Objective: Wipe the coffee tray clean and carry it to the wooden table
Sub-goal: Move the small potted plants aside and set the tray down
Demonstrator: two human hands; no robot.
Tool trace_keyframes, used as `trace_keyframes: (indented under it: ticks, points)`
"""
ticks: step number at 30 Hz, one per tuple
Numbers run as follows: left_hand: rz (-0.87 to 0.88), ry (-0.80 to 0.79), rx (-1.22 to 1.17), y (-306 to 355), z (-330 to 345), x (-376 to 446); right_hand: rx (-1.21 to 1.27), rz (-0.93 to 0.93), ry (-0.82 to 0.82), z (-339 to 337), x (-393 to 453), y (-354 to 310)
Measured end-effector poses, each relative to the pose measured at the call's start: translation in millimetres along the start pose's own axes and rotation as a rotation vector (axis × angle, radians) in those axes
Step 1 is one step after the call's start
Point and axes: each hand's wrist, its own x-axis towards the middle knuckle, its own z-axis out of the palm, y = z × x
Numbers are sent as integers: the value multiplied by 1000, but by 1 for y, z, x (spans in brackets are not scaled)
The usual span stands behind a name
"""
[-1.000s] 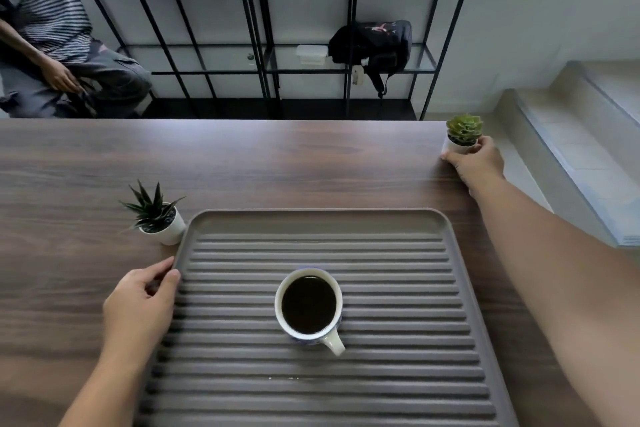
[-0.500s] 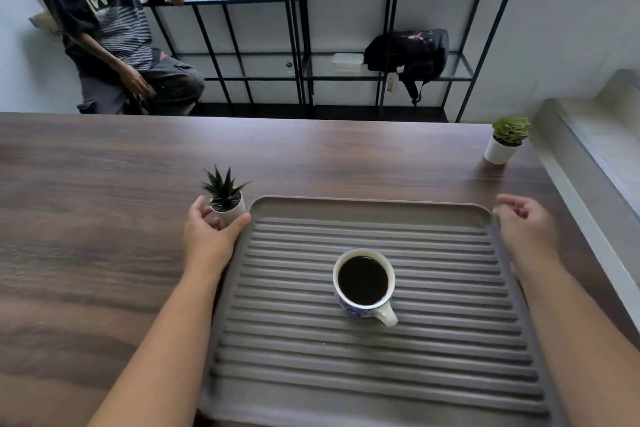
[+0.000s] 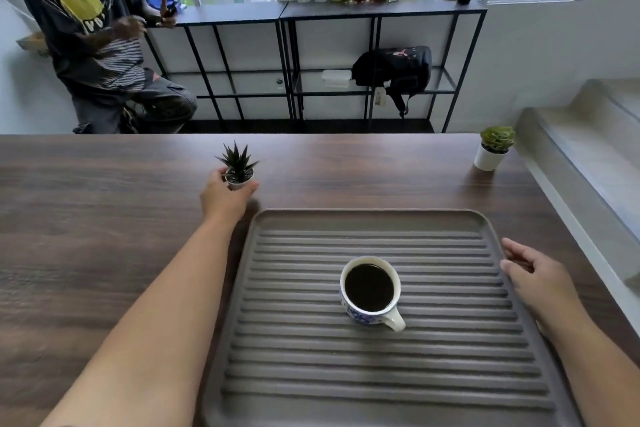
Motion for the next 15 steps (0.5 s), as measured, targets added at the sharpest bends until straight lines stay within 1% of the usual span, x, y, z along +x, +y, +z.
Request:
trace_keyframes:
  ticks: [5, 8, 15]
  points:
    - [-37, 5, -18, 18, 9, 47, 5, 50, -8, -2, 1, 1]
    - [-57, 33, -4, 18, 16, 72, -3, 33, -3, -2, 0, 1]
    - [-124, 85, 109, 23, 38, 82, -57, -5, 38, 2, 2, 3]
